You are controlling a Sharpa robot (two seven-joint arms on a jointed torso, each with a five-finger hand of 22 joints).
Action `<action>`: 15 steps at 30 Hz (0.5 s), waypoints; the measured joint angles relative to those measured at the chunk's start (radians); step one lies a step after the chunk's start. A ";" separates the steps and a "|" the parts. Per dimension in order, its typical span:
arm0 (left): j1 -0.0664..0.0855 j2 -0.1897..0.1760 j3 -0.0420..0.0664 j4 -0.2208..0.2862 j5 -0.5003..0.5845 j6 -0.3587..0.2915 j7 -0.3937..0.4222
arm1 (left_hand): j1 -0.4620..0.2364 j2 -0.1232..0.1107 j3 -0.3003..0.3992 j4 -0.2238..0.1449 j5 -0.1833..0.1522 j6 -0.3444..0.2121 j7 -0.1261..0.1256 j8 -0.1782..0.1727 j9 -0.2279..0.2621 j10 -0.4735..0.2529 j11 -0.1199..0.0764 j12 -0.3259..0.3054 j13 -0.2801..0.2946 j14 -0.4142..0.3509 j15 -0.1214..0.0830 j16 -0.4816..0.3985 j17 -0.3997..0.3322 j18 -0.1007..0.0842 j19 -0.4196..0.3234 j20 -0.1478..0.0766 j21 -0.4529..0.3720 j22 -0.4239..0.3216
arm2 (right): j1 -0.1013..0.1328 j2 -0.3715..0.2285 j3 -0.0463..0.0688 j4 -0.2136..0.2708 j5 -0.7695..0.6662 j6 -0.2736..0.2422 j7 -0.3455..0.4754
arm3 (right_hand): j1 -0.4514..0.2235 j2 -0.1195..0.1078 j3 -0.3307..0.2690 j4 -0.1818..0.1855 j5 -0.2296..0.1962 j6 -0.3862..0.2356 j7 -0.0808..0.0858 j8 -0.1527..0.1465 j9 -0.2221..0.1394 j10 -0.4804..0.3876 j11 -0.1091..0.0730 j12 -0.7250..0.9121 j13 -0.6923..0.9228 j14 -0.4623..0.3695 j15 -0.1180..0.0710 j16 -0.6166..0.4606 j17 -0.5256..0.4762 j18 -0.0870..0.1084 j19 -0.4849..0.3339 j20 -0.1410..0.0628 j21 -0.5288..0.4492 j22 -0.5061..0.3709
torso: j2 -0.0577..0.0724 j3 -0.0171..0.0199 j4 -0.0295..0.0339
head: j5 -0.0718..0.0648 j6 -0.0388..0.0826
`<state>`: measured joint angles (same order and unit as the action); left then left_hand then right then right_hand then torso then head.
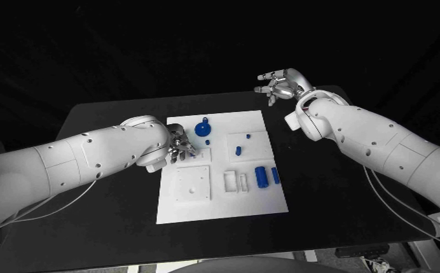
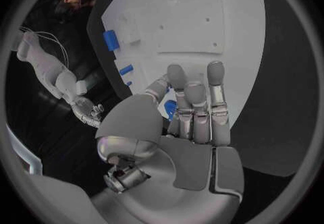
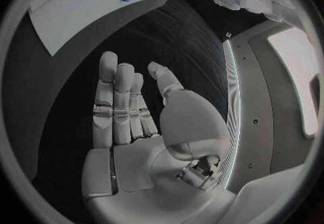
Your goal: Assemble the parts on the task board
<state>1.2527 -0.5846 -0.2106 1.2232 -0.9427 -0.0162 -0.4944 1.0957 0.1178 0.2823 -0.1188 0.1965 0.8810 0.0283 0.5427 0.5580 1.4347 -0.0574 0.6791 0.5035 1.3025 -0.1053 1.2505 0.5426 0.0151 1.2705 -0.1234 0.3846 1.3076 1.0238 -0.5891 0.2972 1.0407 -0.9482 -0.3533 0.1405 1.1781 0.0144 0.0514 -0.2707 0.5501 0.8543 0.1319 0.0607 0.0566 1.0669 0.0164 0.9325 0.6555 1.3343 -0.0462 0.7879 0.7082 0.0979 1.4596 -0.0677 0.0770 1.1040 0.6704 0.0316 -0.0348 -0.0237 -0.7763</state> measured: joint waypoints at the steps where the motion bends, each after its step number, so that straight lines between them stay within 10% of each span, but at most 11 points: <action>1: 0.002 -0.001 0.001 0.002 0.000 0.001 0.000 | 0.000 0.000 0.000 0.000 0.000 0.004 0.004 -0.002 0.000 0.004 0.000 -0.004 0.000 0.000 0.000 0.000 0.001 0.000 0.000 0.000 0.000 0.000 | 0.000 0.000 0.000 -0.001 0.000 0.001 0.000 | 0.000 0.000 0.000 0.000 0.004 0.000 0.000 0.000 0.000 0.000 0.000 0.000 0.000 0.000 0.000 0.000 0.000 0.000 0.000 0.000 0.000 0.000 | 0.000 0.0000 0.0000 | 0.000 0.000; 15: 0.026 -0.007 0.017 0.003 0.000 0.050 -0.009 | -0.003 0.003 0.001 -0.001 0.058 0.012 0.012 -0.024 0.000 0.015 0.000 -0.014 0.004 0.007 0.000 -0.004 0.012 0.000 -0.002 0.002 0.012 0.000 | -0.002 0.002 0.000 -0.005 0.000 0.006 -0.001 | 0.000 0.000 0.005 -0.001 0.005 0.000 0.000 0.000 0.000 0.000 0.000 0.000 -0.001 0.000 0.000 0.000 0.000 0.000 0.000 0.000 0.000 0.000 | 0.000 0.0000 -0.0002 | 0.001 0.000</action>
<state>1.2784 -0.5911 -0.1939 1.2264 -0.9424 0.0342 -0.5037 1.0926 0.1206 0.2832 -0.1200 0.2544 0.8933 0.0407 0.5189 0.5583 1.4493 -0.0574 0.6650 0.5073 1.3097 -0.1054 1.2465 0.5548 0.0152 1.2680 -0.1210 0.3969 1.3075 1.0215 -0.5871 0.2972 1.0362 -0.9487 -0.3475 0.1399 1.1781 0.0143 0.0566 -0.2717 0.5548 0.8543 0.1319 0.0607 0.0566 1.0668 0.0164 0.9325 0.6547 1.3343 -0.0462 0.7879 0.7082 0.0979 1.4596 -0.0677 0.0770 1.1040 0.6706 0.0316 -0.0350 -0.0229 -0.7764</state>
